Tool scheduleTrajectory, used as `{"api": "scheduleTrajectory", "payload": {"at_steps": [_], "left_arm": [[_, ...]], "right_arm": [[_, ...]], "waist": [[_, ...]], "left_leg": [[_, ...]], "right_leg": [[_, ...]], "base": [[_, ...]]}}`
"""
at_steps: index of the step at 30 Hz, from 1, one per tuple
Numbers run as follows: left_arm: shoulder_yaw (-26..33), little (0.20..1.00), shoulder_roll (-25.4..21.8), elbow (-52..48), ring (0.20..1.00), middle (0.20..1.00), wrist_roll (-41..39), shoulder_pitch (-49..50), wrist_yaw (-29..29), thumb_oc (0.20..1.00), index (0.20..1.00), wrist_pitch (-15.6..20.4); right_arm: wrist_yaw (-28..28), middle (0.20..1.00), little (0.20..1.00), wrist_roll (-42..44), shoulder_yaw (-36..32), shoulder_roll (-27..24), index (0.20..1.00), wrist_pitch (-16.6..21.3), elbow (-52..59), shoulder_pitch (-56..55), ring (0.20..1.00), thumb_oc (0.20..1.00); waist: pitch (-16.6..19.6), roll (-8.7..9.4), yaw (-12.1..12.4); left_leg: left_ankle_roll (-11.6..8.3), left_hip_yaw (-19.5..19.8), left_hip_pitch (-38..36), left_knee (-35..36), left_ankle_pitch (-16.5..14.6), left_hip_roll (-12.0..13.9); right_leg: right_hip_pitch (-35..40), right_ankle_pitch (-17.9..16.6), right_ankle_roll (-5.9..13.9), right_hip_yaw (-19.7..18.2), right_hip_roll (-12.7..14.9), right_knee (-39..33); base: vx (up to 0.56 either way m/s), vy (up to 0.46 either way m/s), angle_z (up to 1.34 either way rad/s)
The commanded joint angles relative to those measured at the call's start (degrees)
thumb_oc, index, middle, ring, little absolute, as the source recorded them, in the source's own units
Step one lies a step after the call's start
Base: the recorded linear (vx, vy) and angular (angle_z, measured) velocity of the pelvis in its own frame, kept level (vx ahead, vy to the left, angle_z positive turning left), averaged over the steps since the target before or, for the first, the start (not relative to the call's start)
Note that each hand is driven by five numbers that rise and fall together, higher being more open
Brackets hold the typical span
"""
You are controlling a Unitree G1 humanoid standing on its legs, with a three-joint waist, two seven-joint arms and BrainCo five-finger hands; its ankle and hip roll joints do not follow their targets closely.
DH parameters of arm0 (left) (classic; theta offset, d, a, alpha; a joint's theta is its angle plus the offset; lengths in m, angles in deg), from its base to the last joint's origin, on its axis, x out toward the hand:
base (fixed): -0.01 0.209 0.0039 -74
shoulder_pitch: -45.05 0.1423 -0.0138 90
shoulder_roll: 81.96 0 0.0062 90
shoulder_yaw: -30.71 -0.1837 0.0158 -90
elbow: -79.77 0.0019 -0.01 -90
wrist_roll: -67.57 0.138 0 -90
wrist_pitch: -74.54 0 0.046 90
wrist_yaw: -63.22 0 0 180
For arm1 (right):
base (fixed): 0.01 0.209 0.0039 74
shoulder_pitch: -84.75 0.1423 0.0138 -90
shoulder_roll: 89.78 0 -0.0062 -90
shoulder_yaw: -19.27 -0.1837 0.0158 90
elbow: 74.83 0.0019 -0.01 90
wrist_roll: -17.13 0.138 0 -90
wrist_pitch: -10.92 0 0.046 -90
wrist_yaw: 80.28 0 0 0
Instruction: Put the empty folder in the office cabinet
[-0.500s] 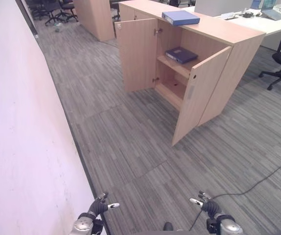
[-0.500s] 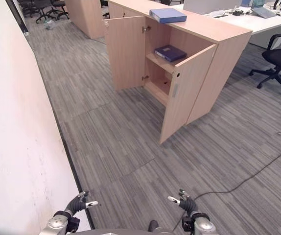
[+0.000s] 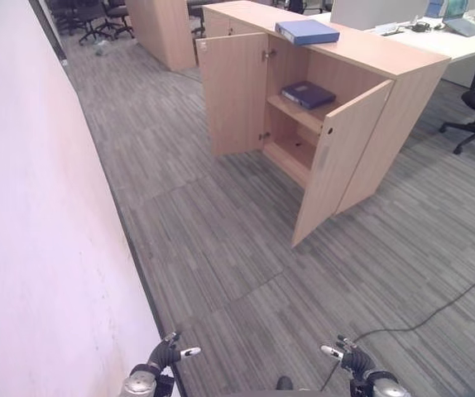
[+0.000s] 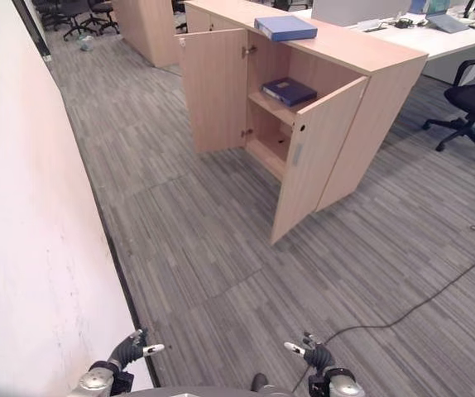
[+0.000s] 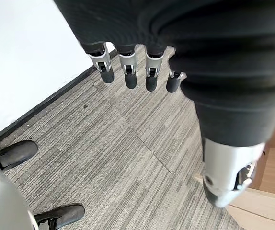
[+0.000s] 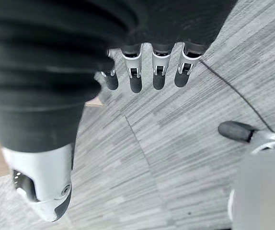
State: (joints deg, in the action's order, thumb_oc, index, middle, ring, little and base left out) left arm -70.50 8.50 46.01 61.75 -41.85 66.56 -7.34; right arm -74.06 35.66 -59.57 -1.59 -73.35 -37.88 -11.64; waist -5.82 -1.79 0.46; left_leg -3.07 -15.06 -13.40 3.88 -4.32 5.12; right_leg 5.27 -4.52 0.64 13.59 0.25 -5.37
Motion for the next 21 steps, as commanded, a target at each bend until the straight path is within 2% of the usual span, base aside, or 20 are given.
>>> {"api": "scheduleTrajectory", "payload": {"at_steps": [1, 21], "left_arm": [[0.1, 1.0, 0.69, 2.13, 1.0, 1.0, -0.74, -2.65, -0.3, 1.0, 1.0, 1.17], [-0.49, 1.0, 0.89, 2.35, 1.0, 1.0, -1.43, -2.48, -0.19, 1.0, 1.0, 1.08]], "right_arm": [[-0.1, 1.0, 1.0, -1.24, 1.49, 1.22, 1.0, 0.95, -3.24, 3.33, 1.0, 1.0], [-0.03, 1.0, 1.0, -0.15, 0.91, 1.1, 1.0, 0.93, -4.66, 3.31, 1.0, 1.0]], "waist": [[0.17, 1.91, -0.68], [0.29, 1.57, -0.8]], "left_leg": [[-1.54, 1.79, 2.63, 1.12, 3.26, 0.39], [-1.85, 2.06, 2.37, 1.12, 3.62, 0.83]], "right_leg": [[5.64, 7.08, 6.91, -0.93, 5.48, 1.66], [5.72, 7.53, 6.57, -0.84, 4.93, 1.95]], "base": [[0.0, 0.0, 0.0], [0.0, 0.0, 0.0]]}}
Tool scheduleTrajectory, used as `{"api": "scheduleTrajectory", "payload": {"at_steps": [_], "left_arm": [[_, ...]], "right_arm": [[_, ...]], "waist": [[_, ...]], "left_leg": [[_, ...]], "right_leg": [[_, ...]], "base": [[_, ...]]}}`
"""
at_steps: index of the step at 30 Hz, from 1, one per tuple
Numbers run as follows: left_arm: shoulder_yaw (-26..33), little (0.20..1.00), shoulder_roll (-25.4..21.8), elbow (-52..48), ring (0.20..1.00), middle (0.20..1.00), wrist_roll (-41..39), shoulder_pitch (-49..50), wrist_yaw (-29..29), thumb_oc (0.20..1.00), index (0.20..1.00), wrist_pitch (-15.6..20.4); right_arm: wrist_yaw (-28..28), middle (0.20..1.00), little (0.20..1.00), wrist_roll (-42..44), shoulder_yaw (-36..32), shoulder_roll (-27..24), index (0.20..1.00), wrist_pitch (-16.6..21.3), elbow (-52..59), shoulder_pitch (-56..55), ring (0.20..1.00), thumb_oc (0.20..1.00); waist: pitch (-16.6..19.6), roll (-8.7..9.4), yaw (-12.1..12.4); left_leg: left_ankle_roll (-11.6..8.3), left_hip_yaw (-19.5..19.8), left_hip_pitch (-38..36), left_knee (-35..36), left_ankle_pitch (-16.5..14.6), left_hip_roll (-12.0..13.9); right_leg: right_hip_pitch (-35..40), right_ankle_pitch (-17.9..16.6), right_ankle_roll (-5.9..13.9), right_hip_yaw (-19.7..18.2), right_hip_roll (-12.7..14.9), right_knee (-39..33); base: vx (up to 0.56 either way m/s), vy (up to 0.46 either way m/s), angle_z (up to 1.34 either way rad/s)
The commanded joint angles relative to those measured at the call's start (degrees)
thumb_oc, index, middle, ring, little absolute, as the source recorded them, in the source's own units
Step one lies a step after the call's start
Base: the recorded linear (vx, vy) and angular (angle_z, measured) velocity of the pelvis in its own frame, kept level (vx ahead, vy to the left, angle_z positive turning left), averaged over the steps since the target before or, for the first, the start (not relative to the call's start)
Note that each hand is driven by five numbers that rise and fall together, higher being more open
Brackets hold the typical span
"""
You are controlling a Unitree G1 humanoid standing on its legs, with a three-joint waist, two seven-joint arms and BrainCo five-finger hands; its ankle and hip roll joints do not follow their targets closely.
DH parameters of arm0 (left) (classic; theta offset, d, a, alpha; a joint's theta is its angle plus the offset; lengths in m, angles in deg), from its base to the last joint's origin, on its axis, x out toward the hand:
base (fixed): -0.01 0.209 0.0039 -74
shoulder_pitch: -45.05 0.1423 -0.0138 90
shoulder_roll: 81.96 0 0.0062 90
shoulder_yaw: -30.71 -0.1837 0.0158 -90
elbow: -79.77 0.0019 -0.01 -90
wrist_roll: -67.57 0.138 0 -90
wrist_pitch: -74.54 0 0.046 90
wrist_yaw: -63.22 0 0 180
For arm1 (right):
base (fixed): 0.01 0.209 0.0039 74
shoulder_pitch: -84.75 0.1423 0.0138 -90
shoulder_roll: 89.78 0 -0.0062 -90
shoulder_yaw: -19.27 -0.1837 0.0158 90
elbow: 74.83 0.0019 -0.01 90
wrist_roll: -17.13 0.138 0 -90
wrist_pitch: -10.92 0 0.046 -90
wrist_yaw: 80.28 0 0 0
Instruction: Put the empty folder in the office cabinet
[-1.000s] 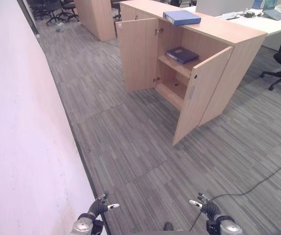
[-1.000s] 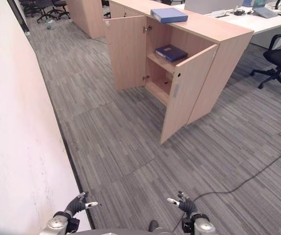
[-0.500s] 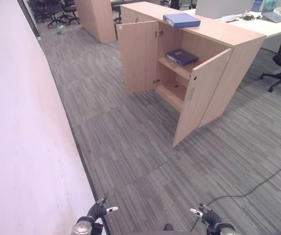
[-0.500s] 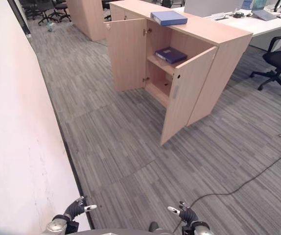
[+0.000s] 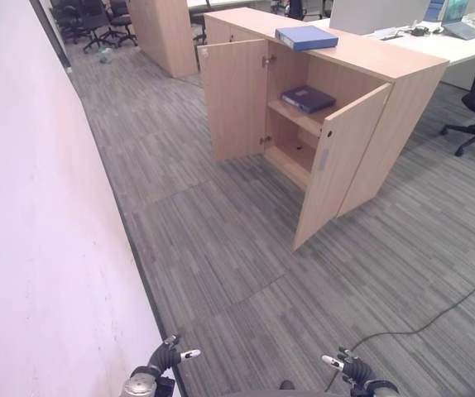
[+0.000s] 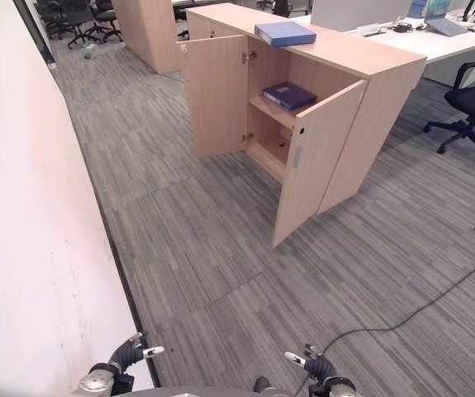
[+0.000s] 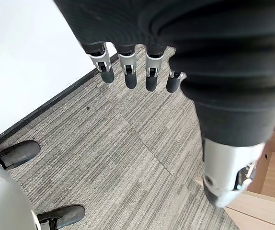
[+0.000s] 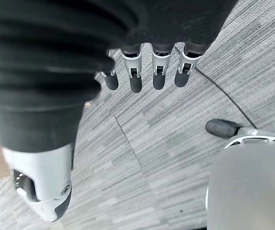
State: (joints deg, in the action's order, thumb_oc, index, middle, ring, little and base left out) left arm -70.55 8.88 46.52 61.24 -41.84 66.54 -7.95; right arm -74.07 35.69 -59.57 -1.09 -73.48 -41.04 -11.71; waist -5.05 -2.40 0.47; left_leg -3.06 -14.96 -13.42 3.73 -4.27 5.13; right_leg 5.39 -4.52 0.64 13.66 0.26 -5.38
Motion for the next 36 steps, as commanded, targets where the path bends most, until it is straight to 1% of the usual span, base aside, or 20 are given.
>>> {"api": "scheduleTrajectory", "payload": {"at_steps": [1, 7, 9, 10, 11, 13, 15, 16, 18, 19, 21, 24, 25, 26, 28, 29, 30, 33, 35, 36], "left_arm": [[-0.44, 1.0, 0.46, 1.92, 1.0, 1.0, -0.83, -2.48, -0.15, 1.0, 1.0, 1.67], [-0.3, 1.0, -0.15, 2.08, 1.0, 1.0, -0.46, -2.41, -0.02, 1.0, 1.0, 1.39], [-0.26, 1.0, -0.64, 1.65, 1.0, 1.0, -0.74, -2.67, 0.07, 1.0, 1.0, 1.26], [-0.23, 1.0, -0.74, 1.49, 1.0, 1.0, -0.9, -2.7, 0.13, 1.0, 1.0, 1.23], [-0.28, 1.0, -0.9, 1.08, 1.0, 1.0, -1.36, -2.88, 0.27, 1.0, 1.0, 1.21], [-0.34, 1.0, -0.95, 0.89, 1.0, 1.0, -1.55, -2.94, 0.4, 1.0, 1.0, 1.23], [-0.52, 1.0, -0.93, 0.95, 1.0, 1.0, -2.05, -3.4, 0.38, 1.0, 1.0, 1.14], [-0.32, 1.0, -0.89, 0.98, 1.0, 1.0, -2.6, -3.73, 0.31, 1.0, 1.0, 0.98], [0.12, 1.0, -0.34, 1.77, 1.0, 1.0, -3.75, -3.94, 0.03, 1.0, 1.0, 0.86], [0.12, 1.0, -0.34, 1.8, 1.0, 1.0, -3.75, -3.97, 0.03, 1.0, 1.0, 0.88], [0.24, 1.0, -0.09, 2.46, 1.0, 1.0, -4.02, -3.95, -0.06, 1.0, 1.0, 0.89], [0.5, 1.0, 0.25, 3.52, 1.0, 1.0, -3.99, -3.67, -0.36, 1.0, 1.0, 0.69], [0.38, 1.0, 0.55, 4.03, 1.0, 1.0, -4.55, -3.67, -0.5, 1.0, 1.0, 0.48], [0.58, 1.0, 0.67, 4.82, 1.0, 1.0, -5.01, -3.84, -0.82, 1.0, 1.0, 0.56], [0.85, 1.0, 0.86, 5.63, 1.0, 1.0, -5.44, -3.85, -1.01, 1.0, 1.0, 0.53], [0.85, 1.0, 0.84, 5.65, 1.0, 1.0, -5.45, -3.86, -1.01, 1.0, 1.0, 0.54], [1.35, 1.0, 1.01, 6.81, 1.0, 1.0, -5.53, -3.44, -1.15, 1.0, 1.0, 0.54], [2.04, 1.0, 1.06, 8.1, 1.0, 1.0, -5.88, -2.78, -1.35, 1.0, 1.0, 0.63], [2.43, 1.0, 1.01, 8.77, 1.0, 1.0, -5.97, -2.51, -1.26, 1.0, 1.0, 0.63], [2.86, 1.0, 0.76, 8.9, 1.0, 1.0, -5.8, -2.19, -1.34, 1.0, 1.0, 0.47]], "right_arm": [[-0.03, 1.0, 1.0, -0.3, 0.93, 0.53, 1.0, 0.99, -1.61, 3.36, 1.0, 1.0], [0.41, 1.0, 1.0, -0.27, 0.41, 0.08, 1.0, 0.69, -2.03, 3.14, 1.0, 1.0], [0.63, 1.0, 1.0, -0.21, 0.46, -0.18, 1.0, 0.58, -2.12, 3.46, 1.0, 1.0], [0.72, 1.0, 1.0, -0.25, 0.5, -0.29, 1.0, 0.54, -1.98, 3.53, 1.0, 1.0], [0.81, 1.0, 1.0, -0.21, 0.39, -0.53, 1.0, 0.52, -1.52, 3.54, 1.0, 1.0], [0.89, 1.0, 1.0, -0.04, 0.27, -0.62, 1.0, 0.58, -1.26, 3.47, 1.0, 1.0], [0.71, 1.0, 1.0, 0.59, -0.18, -0.81, 1.0, 0.71, -1.07, 3.31, 1.0, 1.0], [0.59, 1.0, 1.0, 0.94, -0.54, -0.95, 1.0, 0.66, -1.26, 3.46, 1.0, 1.0], [0.63, 1.0, 1.0, 1.62, -0.88, -1.13, 1.0, 0.27, -2.4, 3.35, 1.0, 1.0], [0.64, 1.0, 1.0, 1.63, -0.88, -1.14, 1.0, 0.29, -2.43, 3.37, 1.0, 1.0], [0.72, 1.0, 1.0, 1.76, -1.15, -1.26, 1.0, 0.04, -3.11, 3.01, 1.0, 1.0], [0.38, 1.0, 1.0, 1.42, -1.51, -1.76, 1.0, -0.19, -4.66, 2.79, 1.0, 1.0], [0.24, 1.0, 1.0, 1.84, -1.65, -1.64, 1.0, -0.22, -5.45, 3.09, 1.0, 1.0], [0.1, 1.0, 1.0, 2.39, -1.57, -1.7, 1.0, -0.17, -5.99, 3.35, 1.0, 1.0], [-0.03, 1.0, 1.0, 2.56, -1.53, -1.54, 1.0, -0.19, -6.7, 3.93, 1.0, 1.0], [-0.03, 1.0, 1.0, 2.56, -1.52, -1.52, 1.0, -0.18, -6.7, 3.94, 1.0, 1.0], [-0.04, 1.0, 1.0, 2.47, -1.12, -1.38, 1.0, -0.23, -6.38, 4.06, 1.0, 1.0], [-0.07, 1.0, 1.0, 2.19, -0.65, -1.21, 1.0, -0.25, -6.34, 4.35, 1.0, 1.0], [0.2, 1.0, 1.0, 2.2, -0.58, -0.94, 1.0, -0.32, -6.21, 4.29, 1.0, 1.0], [0.25, 1.0, 1.0, 1.99, -0.49, -0.58, 1.0, -0.35, -6.28, 4.65, 1.0, 1.0]], "waist": [[-0.52, 2.18, -0.87], [-0.93, 1.99, -1.2], [-1.71, 1.93, -1.25], [-1.99, 2.0, -1.2], [-2.59, 2.34, -1.13], [-2.86, 2.51, -1.12], [-3.8, 2.77, -1.17], [-4.28, 2.93, -1.25], [-4.95, 3.47, -1.22], [-4.97, 3.41, -1.29], [-5.17, 3.35, -1.3], [-5.01, 3.04, -0.26], [-5.08, 1.96, 0.79], [-5.37, 1.97, 1.06], [-5.63, 1.88, 1.7], [-5.7, 2.02, 1.74], [-5.81, 2.11, 2.8], [-5.35, 2.21, 4.27], [-4.8, 2.28, 4.48], [-4.06, 2.2, 4.99]], "left_leg": [[-1.89, 2.01, 2.38, 1.27, 3.6, 0.88], [-2.07, 1.92, 2.28, 1.27, 3.91, 1.46], [-2.12, 1.63, 2.73, -0.35, 4.23, 2.33], [-2.17, 1.52, 3.49, -2.03, 3.95, 2.65], [-2.49, 1.7, 5.81, -6.52, 3.22, 3.52], [-2.77, 1.73, 7.43, -9.04, 3.08, 3.92], [-3.88, 1.27, 11.13, -14.51, 5.24, 5.48], [-4.73, 1.39, 13.48, -19.13, 7.19, 6.41], [-5.12, 2.25, 16.83, -27.19, 9.89, 6.95], [-5.15, 2.38, 16.99, -27.44, 9.78, 7.03], [-4.92, 3.04, 18.22, -27.11, 10.69, 7.68], [-4.13, 4.82, 20.01, -17.92, 9.83, 8.49], [-4.75, 7.73, 22.06, -10.97, 12.48, 9.47], [-5.41, 8.16, 22.41, -6.25, 14.68, 9.73], [-5.83, 8.58, 23.77, -2.68, 15.22, 10.58], [-5.82, 8.44, 23.53, -2.49, 15.27, 10.45], [-6.17, 9.35, 26.26, -0.6, 15.29, 11.23], [-7.1, 11.3, 28.35, -0.39, 16.02, 11.32], [-7.11, 10.84, 27.87, -0.2, 15.92, 11.48], [-7.49, 10.85, 28.38, -1.07, 18.24, 11.54]], "right_leg": [[5.6, 7.62, 6.53, -0.91, 4.91, 2.03], [4.57, 8.8, 5.97, -1.36, 4.44, 4.6], [3.43, 9.93, 5.28, -1.89, 4.08, 7.17], [3.06, 10.31, 4.96, -2.01, 3.97, 7.89], [2.51, 10.8, 4.35, -2.3, 3.91, 8.77], [2.61, 11.02, 3.97, -2.36, 3.83, 8.71], [3.18, 11.3, 3.24, -2.22, 3.52, 8.18], [3.35, 11.38, 2.62, -2.14, 3.26, 7.99], [4.63, 11.9, 1.32, -2.34, 3.09, 7.53], [4.64, 11.91, 1.29, -2.27, 3.0, 7.51], [5.39, 12.47, 1.34, -2.65, 3.06, 7.47], [6.62, 13.96, 2.59, -3.48, 3.44, 7.0], [7.37, 14.74, 3.24, -4.7, 2.75, 6.9], [8.13, 16.32, 3.43, -5.09, 3.01, 7.32], [9.03, 17.72, 3.69, -6.13, 3.22, 7.71], [9.09, 17.87, 3.72, -6.17, 3.38, 7.82], [11.16, 19.46, 4.25, -7.83, 3.64, 7.65], [14.41, 21.46, 5.03, -10.39, 4.47, 7.14], [15.17, 22.01, 5.4, -11.23, 4.85, 6.9], [16.04, 22.39, 5.97, -12.33, 5.84, 6.65]], "base": [[0.0, 0.0, 0.0], [-0.01, -0.034, 0.0], [-0.05, -0.075, 0.0], [-0.09, -0.123, -0.01], [-0.07, -0.125, -0.01], [-0.04, -0.085, 0.03], [-0.05, -0.097, 0.0], [-0.04, -0.114, 0.02], [0.01, -0.109, 0.08], [0.07, -0.057, -0.01], [0.1, 0.018, -0.07], [0.2, 0.119, -0.14], [0.35, 0.185, 0.28], [0.35, 0.171, 0.13], [0.22, 0.079, -0.18], [0.31, 0.107, -0.22], [0.33, 0.117, -0.22], [0.4, 0.17, -0.22], [0.31, 0.174, -0.63], [0.32, 0.221, -0.55]]}}
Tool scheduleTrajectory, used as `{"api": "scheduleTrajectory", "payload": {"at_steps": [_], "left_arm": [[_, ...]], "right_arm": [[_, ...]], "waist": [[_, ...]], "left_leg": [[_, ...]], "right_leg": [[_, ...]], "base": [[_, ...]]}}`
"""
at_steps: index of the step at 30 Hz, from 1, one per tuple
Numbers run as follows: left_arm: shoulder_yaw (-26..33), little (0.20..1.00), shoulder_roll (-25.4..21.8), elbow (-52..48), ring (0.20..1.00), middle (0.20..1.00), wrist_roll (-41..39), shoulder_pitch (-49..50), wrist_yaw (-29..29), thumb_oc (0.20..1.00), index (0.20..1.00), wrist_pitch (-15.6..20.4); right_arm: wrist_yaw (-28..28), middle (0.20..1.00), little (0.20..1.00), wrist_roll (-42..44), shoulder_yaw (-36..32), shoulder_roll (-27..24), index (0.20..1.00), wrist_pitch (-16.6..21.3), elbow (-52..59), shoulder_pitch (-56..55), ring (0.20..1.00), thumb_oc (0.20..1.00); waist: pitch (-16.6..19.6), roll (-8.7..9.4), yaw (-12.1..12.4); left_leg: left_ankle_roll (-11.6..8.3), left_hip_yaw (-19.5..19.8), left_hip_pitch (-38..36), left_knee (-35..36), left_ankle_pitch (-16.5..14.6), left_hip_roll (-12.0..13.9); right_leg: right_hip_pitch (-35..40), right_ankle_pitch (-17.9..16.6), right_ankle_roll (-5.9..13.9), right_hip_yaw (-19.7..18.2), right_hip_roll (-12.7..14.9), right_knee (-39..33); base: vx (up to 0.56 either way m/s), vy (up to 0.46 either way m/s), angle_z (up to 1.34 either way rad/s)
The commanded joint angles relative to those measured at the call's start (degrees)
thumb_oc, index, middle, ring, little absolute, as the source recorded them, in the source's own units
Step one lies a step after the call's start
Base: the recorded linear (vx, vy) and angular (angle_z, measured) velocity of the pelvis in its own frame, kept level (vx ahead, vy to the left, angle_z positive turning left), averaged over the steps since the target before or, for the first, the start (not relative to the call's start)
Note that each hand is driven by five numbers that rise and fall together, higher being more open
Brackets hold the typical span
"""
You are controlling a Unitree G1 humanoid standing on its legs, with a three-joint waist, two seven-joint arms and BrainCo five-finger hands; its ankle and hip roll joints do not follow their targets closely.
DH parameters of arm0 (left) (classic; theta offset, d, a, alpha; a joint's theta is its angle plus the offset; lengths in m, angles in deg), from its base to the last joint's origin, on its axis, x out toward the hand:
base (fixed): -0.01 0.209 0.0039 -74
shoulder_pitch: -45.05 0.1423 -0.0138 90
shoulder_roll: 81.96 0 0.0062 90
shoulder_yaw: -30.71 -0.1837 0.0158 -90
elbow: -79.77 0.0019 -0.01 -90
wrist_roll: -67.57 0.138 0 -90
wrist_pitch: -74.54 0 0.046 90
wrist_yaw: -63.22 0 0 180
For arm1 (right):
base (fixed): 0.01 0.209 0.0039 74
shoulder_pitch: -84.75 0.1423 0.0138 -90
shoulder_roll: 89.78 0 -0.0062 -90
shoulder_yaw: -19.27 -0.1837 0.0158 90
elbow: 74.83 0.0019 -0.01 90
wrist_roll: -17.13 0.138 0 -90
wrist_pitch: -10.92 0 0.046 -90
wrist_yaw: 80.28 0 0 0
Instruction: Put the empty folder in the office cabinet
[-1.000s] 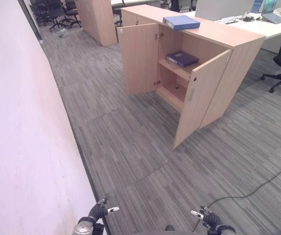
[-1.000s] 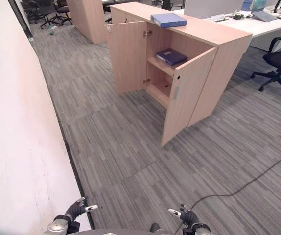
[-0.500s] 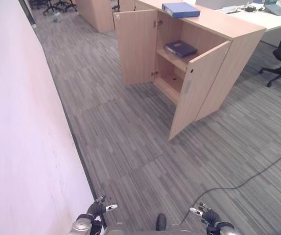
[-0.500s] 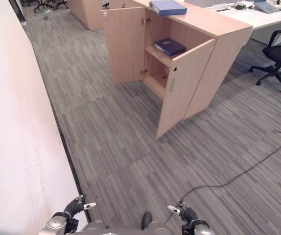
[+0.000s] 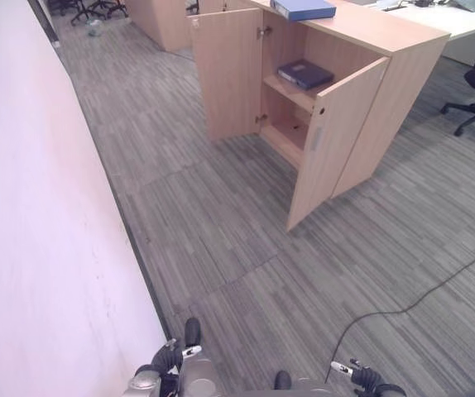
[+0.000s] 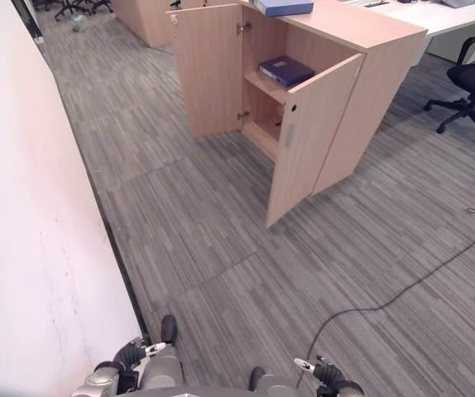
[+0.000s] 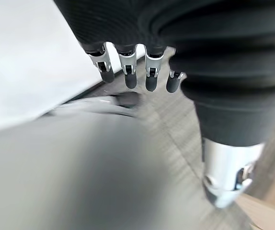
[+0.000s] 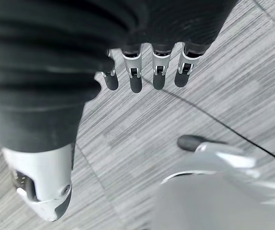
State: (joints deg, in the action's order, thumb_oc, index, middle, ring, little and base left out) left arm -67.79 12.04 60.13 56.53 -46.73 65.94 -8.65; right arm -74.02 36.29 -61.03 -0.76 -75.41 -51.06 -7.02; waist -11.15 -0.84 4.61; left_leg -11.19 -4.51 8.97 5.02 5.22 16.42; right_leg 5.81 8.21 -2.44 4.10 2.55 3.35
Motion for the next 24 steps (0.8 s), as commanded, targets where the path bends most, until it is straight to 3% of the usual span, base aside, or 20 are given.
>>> {"api": "scheduleTrajectory", "payload": {"at_steps": [1, 4, 7, 8, 9, 10, 11, 12, 15, 16, 17, 19, 21, 22, 24], "left_arm": [[0.13, 1.0, -2.58, -4.52, 1.0, 1.0, -0.97, 2.56, -0.76, 1.0, 1.0, 1.1], [0.13, 1.0, -3.07, -3.83, 1.0, 1.0, -0.38, 2.19, -0.8, 1.0, 1.0, 1.22], [-0.21, 1.0, -3.84, -4.31, 1.0, 1.0, -0.24, 1.14, -0.74, 1.0, 1.0, 1.31], [-0.34, 1.0, -4.11, -4.79, 1.0, 1.0, -0.52, 0.66, -0.88, 1.0, 1.0, 1.39], [-0.49, 1.0, -4.74, -5.91, 1.0, 1.0, -1.23, -0.68, -1.09, 1.0, 1.0, 1.34], [-0.49, 1.0, -4.75, -5.9, 1.0, 1.0, -1.24, -0.7, -1.09, 1.0, 1.0, 1.34], [-1.06, 1.0, -5.12, -6.91, 1.0, 1.0, -1.13, -1.38, -1.17, 1.0, 1.0, 1.51], [-1.06, 1.0, -5.12, -6.92, 1.0, 1.0, -1.13, -1.38, -1.17, 1.0, 1.0, 1.51], [-1.69, 1.0, -5.71, -7.86, 1.0, 1.0, -1.11, -2.15, -1.33, 1.0, 1.0, 1.56], [-1.71, 1.0, -5.92, -8.29, 1.0, 1.0, -1.56, -2.31, -1.77, 1.0, 1.0, 1.5], [-1.56, 1.0, -5.88, -8.32, 1.0, 1.0, -1.79, -2.19, -1.82, 1.0, 1.0, 1.47], [-1.53, 1.0, -5.77, -8.15, 1.0, 1.0, -1.76, -2.14, -1.77, 1.0, 1.0, 1.49], [-1.45, 1.0, -5.58, -7.69, 1.0, 1.0, -1.7, -2.0, -1.65, 1.0, 1.0, 1.53], [-1.44, 1.0, -5.6, -7.66, 1.0, 1.0, -1.46, -1.87, -1.47, 1.0, 1.0, 1.47], [-1.8, 1.0, -5.58, -7.64, 1.0, 1.0, -0.83, -1.81, -1.31, 1.0, 1.0, 1.43]], "right_arm": [[0.09, 1.0, 1.0, 1.42, 1.04, -0.66, 1.0, 1.5, 3.67, 0.45, 1.0, 1.0], [0.11, 1.0, 1.0, 2.02, 1.04, 0.19, 1.0, 1.5, 3.44, 1.19, 1.0, 1.0], [0.33, 1.0, 1.0, 2.84, 1.12, 1.09, 1.0, 1.52, 3.61, 2.34, 1.0, 1.0], [0.33, 1.0, 1.0, 3.16, 1.29, 1.16, 1.0, 1.55, 3.55, 2.91, 1.0, 1.0], [0.38, 1.0, 1.0, 3.74, 1.53, 1.39, 1.0, 1.68, 4.27, 4.23, 1.0, 1.0], [0.38, 1.0, 1.0, 3.74, 1.53, 1.4, 1.0, 1.69, 4.26, 4.25, 1.0, 1.0], [0.23, 1.0, 1.0, 3.99, 1.24, 1.33, 1.0, 1.89, 5.05, 4.67, 1.0, 1.0], [0.23, 1.0, 1.0, 3.98, 1.23, 1.33, 1.0, 1.88, 5.06, 4.67, 1.0, 1.0], [-0.02, 1.0, 1.0, 4.83, 0.63, 1.79, 1.0, 2.05, 5.03, 4.97, 1.0, 1.0], [-0.23, 1.0, 1.0, 5.53, 0.22, 2.19, 1.0, 1.99, 4.78, 5.2, 1.0, 1.0], [-0.33, 1.0, 1.0, 5.91, -0.44, 2.4, 1.0, 2.15, 4.12, 5.25, 1.0, 1.0], [-0.37, 1.0, 1.0, 6.07, -0.76, 2.35, 1.0, 2.12, 3.65, 5.22, 1.0, 1.0], [-0.5, 1.0, 1.0, 6.08, -1.25, 2.13, 1.0, 1.95, 2.87, 4.95, 1.0, 1.0], [-0.7, 1.0, 1.0, 6.35, -1.66, 1.98, 1.0, 2.02, 2.66, 4.8, 1.0, 1.0], [-1.06, 1.0, 1.0, 6.5, -2.18, 1.58, 1.0, 2.07, 2.13, 4.71, 1.0, 1.0]], "waist": [[2.37, 0.85, 1.09], [3.59, 2.01, 1.52], [5.1, 3.61, 1.79], [5.64, 4.34, 1.97], [6.09, 5.32, 1.86], [6.16, 5.39, 1.96], [6.14, 5.47, 1.61], [6.16, 5.53, 1.68], [5.37, 4.93, 0.71], [4.27, 4.24, 0.36], [3.55, 2.99, 0.37], [3.32, 2.29, 0.16], [2.3, 1.25, -1.0], [1.67, 0.8, -1.58], [1.36, 0.06, -2.29]], "left_leg": [[0.75, 0.14, 6.06, -2.99, 9.49, 0.09], [1.33, -0.59, 6.83, -5.07, 9.69, -0.88], [2.93, -2.43, 7.71, -7.43, 7.95, -3.03], [3.65, -3.35, 8.07, -7.61, 7.33, -4.05], [5.56, -5.44, 7.39, -7.43, 5.24, -6.02], [5.6, -5.57, 7.44, -7.42, 5.22, -6.04], [6.73, -6.61, 6.3, -6.86, 3.73, -6.87], [6.76, -6.71, 6.31, -6.86, 3.71, -6.91], [8.74, -7.77, 2.84, -5.4, 1.43, -8.19], [10.1, -8.38, 0.24, -4.52, 0.3, -9.12], [10.98, -8.97, -2.5, -3.37, -1.01, -9.59], [11.1, -8.98, -4.0, -2.65, -1.38, -9.74], [11.1, -8.59, -6.66, -2.08, -2.2, -10.36], [10.86, -8.73, -8.07, -1.8, -2.73, -10.39], [10.46, -9.33, -10.04, -1.13, -3.75, -10.37]], "right_leg": [[15.47, 9.65, 9.36, -2.97, 4.15, -2.05], [15.04, 9.0, 10.54, -3.18, 5.78, -2.21], [12.47, 5.86, 12.57, -3.9, 7.79, -0.73], [11.24, 2.91, 13.51, -4.32, 8.45, 0.75], [7.86, -4.51, 15.43, -5.02, 8.82, 6.77], [7.67, -4.47, 15.48, -5.15, 8.9, 6.88], [5.25, -8.78, 16.65, -4.63, 8.89, 11.6], [5.13, -8.73, 16.7, -4.72, 8.97, 11.71], [0.87, -14.92, 17.44, -3.69, 8.59, 19.7], [-1.83, -18.45, 17.44, -1.24, 9.34, 24.8], [-4.5, -18.4, 17.44, 0.42, 9.58, 27.68], [-6.06, -17.29, 17.44, 0.16, 8.79, 28.23], [-9.52, -13.14, 16.61, 0.71, 7.12, 27.81], [-10.72, -9.43, 16.16, 2.49, 7.14, 25.85], [-13.16, -6.16, 14.47, 5.84, 7.11, 20.89]], "base": [[0.43, 0.295, -0.51], [0.21, 0.142, -0.58], [0.28, 0.214, 0.03], [0.31, 0.301, -0.08], [0.26, 0.251, -0.24], [0.29, 0.307, -0.21], [0.11, 0.131, -0.06], [0.16, 0.187, 0.03], [0.16, 0.187, 0.02], [0.26, 0.288, -0.1], [0.27, 0.288, -0.19], [0.18, 0.151, -0.4], [0.23, 0.095, -0.21], [0.26, 0.032, -0.13], [0.32, -0.011, -0.07]]}}
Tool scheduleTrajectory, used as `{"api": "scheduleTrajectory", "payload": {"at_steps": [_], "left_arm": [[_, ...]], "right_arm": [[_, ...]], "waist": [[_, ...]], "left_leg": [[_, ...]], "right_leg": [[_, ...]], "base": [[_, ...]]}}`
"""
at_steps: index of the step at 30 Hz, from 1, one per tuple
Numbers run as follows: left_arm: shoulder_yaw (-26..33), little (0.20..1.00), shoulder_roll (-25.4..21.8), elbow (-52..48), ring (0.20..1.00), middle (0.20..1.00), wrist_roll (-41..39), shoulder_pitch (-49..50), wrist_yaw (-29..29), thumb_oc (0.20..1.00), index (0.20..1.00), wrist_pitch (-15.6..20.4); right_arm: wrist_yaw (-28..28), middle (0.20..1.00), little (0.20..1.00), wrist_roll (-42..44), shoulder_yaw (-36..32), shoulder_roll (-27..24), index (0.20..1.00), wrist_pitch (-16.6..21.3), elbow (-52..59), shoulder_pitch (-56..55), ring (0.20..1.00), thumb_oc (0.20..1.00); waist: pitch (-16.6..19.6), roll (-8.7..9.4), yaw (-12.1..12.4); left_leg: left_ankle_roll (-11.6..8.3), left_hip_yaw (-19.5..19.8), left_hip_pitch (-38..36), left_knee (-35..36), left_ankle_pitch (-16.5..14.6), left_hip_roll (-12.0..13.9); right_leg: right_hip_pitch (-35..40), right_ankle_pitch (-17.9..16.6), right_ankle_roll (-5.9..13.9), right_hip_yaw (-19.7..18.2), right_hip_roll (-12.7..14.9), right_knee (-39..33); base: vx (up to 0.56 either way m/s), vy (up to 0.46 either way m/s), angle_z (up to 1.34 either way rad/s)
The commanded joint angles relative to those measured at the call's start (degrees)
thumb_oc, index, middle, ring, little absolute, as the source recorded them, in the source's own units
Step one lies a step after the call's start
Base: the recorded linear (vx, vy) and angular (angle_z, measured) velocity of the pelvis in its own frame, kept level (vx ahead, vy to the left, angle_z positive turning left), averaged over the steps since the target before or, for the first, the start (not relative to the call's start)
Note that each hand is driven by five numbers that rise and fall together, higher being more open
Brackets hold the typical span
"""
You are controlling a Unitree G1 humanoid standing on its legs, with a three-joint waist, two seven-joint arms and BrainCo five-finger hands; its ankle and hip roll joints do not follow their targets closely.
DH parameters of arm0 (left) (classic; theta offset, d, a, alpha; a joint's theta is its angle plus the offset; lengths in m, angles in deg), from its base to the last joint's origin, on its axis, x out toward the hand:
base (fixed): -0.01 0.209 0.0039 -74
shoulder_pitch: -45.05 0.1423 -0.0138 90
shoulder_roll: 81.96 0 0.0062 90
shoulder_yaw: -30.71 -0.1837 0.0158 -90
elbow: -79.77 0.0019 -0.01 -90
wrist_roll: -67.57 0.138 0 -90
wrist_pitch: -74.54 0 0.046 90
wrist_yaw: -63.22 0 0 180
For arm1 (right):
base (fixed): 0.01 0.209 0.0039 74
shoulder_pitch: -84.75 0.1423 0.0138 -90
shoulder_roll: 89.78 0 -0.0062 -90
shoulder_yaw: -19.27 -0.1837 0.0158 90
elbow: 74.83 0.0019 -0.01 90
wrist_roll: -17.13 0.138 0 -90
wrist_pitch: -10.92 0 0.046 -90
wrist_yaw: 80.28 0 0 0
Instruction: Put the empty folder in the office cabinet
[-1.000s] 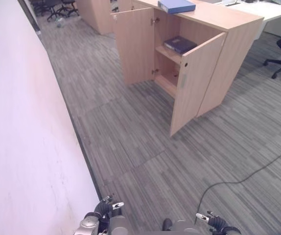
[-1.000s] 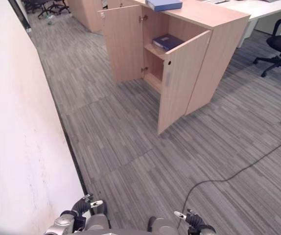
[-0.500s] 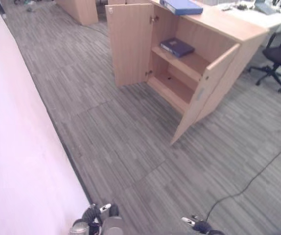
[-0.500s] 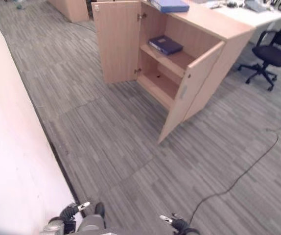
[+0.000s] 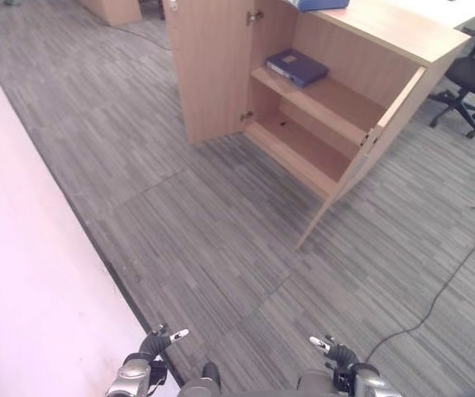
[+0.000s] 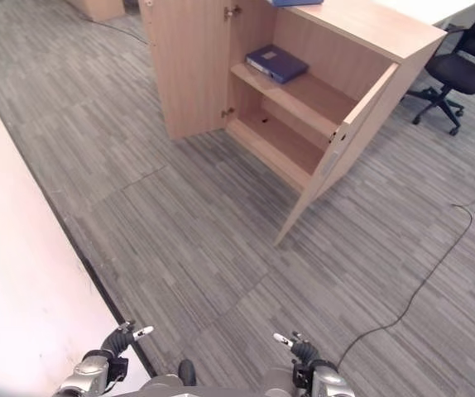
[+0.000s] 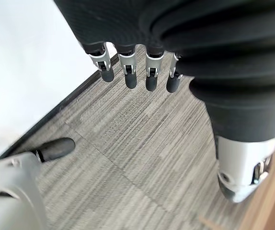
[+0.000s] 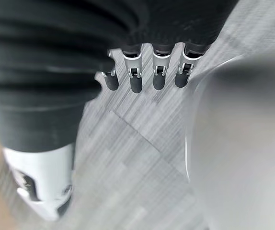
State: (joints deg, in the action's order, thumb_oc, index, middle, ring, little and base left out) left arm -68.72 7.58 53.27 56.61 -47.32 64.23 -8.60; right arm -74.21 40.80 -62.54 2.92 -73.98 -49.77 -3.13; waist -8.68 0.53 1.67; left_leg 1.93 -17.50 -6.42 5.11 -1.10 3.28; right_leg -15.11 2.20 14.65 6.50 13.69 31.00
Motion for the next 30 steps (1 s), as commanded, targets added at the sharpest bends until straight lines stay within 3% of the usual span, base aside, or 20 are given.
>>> {"api": "scheduleTrajectory", "payload": {"at_steps": [1, 2, 4, 6, 10, 14, 16, 19, 21, 24, 25, 27, 28, 29, 30], "left_arm": [[-1.31, 1.0, -0.97, -0.7, 1.0, 1.0, -0.4, -1.19, 0.64, 1.0, 1.0, 1.3], [-1.38, 1.0, -0.9, -0.68, 1.0, 1.0, -0.22, -1.18, 0.72, 1.0, 1.0, 1.22], [-1.67, 1.0, -0.51, -0.41, 1.0, 1.0, 1.12, -0.98, 1.03, 1.0, 1.0, 1.15], [-1.99, 1.0, -0.17, -0.38, 1.0, 1.0, 1.79, -0.79, 1.78, 1.0, 1.0, 1.27], [-2.03, 1.0, 0.55, 0.3, 1.0, 1.0, 1.99, -0.77, 2.05, 1.0, 1.0, 1.21], [-2.53, 1.0, 1.64, 0.23, 1.0, 1.0, 1.07, -1.14, 2.45, 1.0, 1.0, 1.27], [-2.39, 1.0, 1.92, 0.25, 1.0, 1.0, 0.22, -1.56, 2.45, 1.0, 1.0, 1.16], [-2.75, 1.0, 1.99, 0.26, 1.0, 1.0, -0.62, -2.21, 1.83, 1.0, 1.0, 1.15], [-2.8, 1.0, 2.19, 0.41, 1.0, 1.0, -0.88, -2.29, 1.71, 1.0, 1.0, 1.17], [-2.7, 1.0, 2.57, -0.19, 1.0, 1.0, -1.32, -1.01, 1.62, 1.0, 1.0, 1.3], [-2.69, 1.0, 2.57, -0.2, 1.0, 1.0, -1.31, -1.02, 1.62, 1.0, 1.0, 1.3], [-2.8, 1.0, 2.72, -0.06, 1.0, 1.0, -1.32, -0.64, 1.57, 1.0, 1.0, 1.3], [-2.81, 1.0, 2.86, 0.14, 1.0, 1.0, -1.68, -0.67, 1.31, 1.0, 1.0, 1.32], [-2.81, 1.0, 2.88, 0.16, 1.0, 1.0, -1.69, -0.7, 1.31, 1.0, 1.0, 1.33], [-2.29, 1.0, 3.08, 0.33, 1.0, 1.0, -3.03, -0.78, 0.62, 1.0, 1.0, 1.58]], "right_arm": [[-1.17, 1.0, 1.0, 2.3, -1.34, -2.55, 1.0, 0.63, 0.21, 0.83, 1.0, 1.0], [-1.23, 1.0, 1.0, 2.48, -1.63, -2.78, 1.0, 0.55, -0.2, 0.76, 1.0, 1.0], [-1.57, 1.0, 1.0, 2.29, -3.08, -3.54, 1.0, 0.23, -1.52, 0.14, 1.0, 1.0], [-1.45, 1.0, 1.0, 2.23, -3.94, -4.15, 1.0, 0.13, -2.6, -1.04, 1.0, 1.0], [-1.39, 1.0, 1.0, 2.71, -4.95, -5.46, 1.0, -0.03, -4.16, -2.04, 1.0, 1.0], [-0.94, 1.0, 1.0, 3.22, -6.34, -7.23, 1.0, -0.29, -4.82, -2.81, 1.0, 1.0], [-0.86, 1.0, 1.0, 3.46, -6.92, -8.02, 1.0, -0.24, -4.97, -2.83, 1.0, 1.0], [-1.42, 1.0, 1.0, 4.6, -8.27, -9.37, 1.0, -0.58, -5.25, -2.84, 1.0, 1.0], [-1.63, 1.0, 1.0, 5.0, -8.55, -9.75, 1.0, -0.69, -5.43, -2.82, 1.0, 1.0], [-1.74, 1.0, 1.0, 5.32, -9.01, -10.63, 1.0, -0.6, -5.42, -2.83, 1.0, 1.0], [-1.75, 1.0, 1.0, 5.32, -9.01, -10.63, 1.0, -0.6, -5.42, -2.82, 1.0, 1.0], [-1.66, 1.0, 1.0, 5.19, -8.92, -10.87, 1.0, -0.51, -5.28, -3.0, 1.0, 1.0], [-1.7, 1.0, 1.0, 5.08, -8.66, -11.06, 1.0, -0.48, -5.14, -2.82, 1.0, 1.0], [-1.7, 1.0, 1.0, 5.08, -8.67, -11.08, 1.0, -0.49, -5.14, -2.81, 1.0, 1.0], [-1.89, 1.0, 1.0, 4.84, -8.39, -10.84, 1.0, -0.51, -4.98, -2.85, 1.0, 1.0]], "waist": [[-1.5, -1.49, -0.58], [-1.61, -1.56, -1.01], [-1.49, -2.25, -2.21], [-1.1, -2.7, -3.6], [-0.82, -4.1, -5.15], [-0.74, -5.9, -7.31], [-1.17, -5.86, -8.09], [-2.91, -4.15, -8.42], [-3.14, -3.89, -8.25], [-2.96, -4.52, -7.53], [-2.84, -4.5, -7.46], [-2.44, -5.56, -7.1], [-2.54, -5.91, -6.63], [-2.43, -5.96, -6.56], [-2.39, -6.32, -5.48]], "left_leg": [[-3.15, 3.52, 3.0, -0.7, 1.38, 2.07], [-3.33, 3.29, 1.92, -0.45, 0.78, 1.84], [-4.14, 1.09, -1.28, -0.11, -1.49, 1.51], [-4.46, 0.76, -3.11, -0.11, -2.98, 1.14], [-4.81, 0.5, -4.68, -0.87, -3.48, 1.61], [-6.46, -0.19, -4.14, -6.4, -4.46, 2.86], [-8.55, -1.07, -2.08, -14.11, -2.49, 5.09], [-10.72, -1.09, 3.54, -29.46, 4.01, 8.84], [-10.56, -0.74, 4.83, -29.98, 4.78, 9.43], [-10.2, 1.54, 5.77, -22.89, 6.61, 13.04], [-10.14, 1.41, 5.79, -22.58, 6.89, 12.96], [-10.78, 3.52, 5.72, -13.9, 9.12, 14.71], [-11.55, 7.17, 7.41, -8.7, 11.18, 16.35], [-11.55, 7.09, 7.44, -8.42, 11.44, 16.38], [-12.83, 13.13, 10.21, -4.23, 14.75, 18.62]], "right_leg": [[6.09, 0.19, -3.65, 5.61, -4.15, -12.19], [5.7, -0.47, -3.89, 6.54, -3.97, -14.32], [3.93, -4.48, -4.57, 15.39, -0.97, -18.62], [5.69, -4.0, -4.77, 16.62, -1.11, -21.52], [5.85, -3.18, -5.99, 12.44, -2.8, -20.49], [5.69, -0.98, -7.43, 11.31, -3.05, -18.91], [6.84, 0.48, -8.55, 11.18, -3.47, -18.91], [9.66, 3.29, -11.42, 9.51, -4.15, -18.54], [10.39, 3.96, -11.65, 8.4, -4.37, -18.52], [12.23, 5.6, -10.43, 4.51, -4.59, -18.82], [12.12, 5.32, -10.45, 4.45, -4.58, -19.05], [12.24, 6.33, -9.26, 2.62, -4.53, -18.48], [12.91, 7.63, -7.97, 0.23, -3.62, -17.85], [12.72, 7.5, -8.0, 0.18, -3.68, -17.88], [13.53, 8.52, -6.45, -3.84, -2.54, -17.1]], "base": [[0.36, -0.061, 0.08], [0.46, -0.12, -0.38], [0.32, -0.098, -0.54], [0.22, -0.107, -0.27], [0.21, -0.093, -0.4], [0.17, -0.106, -0.49], [0.16, -0.169, -0.05], [0.17, -0.192, -0.34], [0.19, -0.001, -0.64], [0.25, 0.157, -0.33], [0.17, 0.172, -0.63], [0.27, 0.32, -0.84], [0.28, 0.34, -0.7], [0.47, 0.521, -0.63], [0.29, 0.295, -0.65]]}}
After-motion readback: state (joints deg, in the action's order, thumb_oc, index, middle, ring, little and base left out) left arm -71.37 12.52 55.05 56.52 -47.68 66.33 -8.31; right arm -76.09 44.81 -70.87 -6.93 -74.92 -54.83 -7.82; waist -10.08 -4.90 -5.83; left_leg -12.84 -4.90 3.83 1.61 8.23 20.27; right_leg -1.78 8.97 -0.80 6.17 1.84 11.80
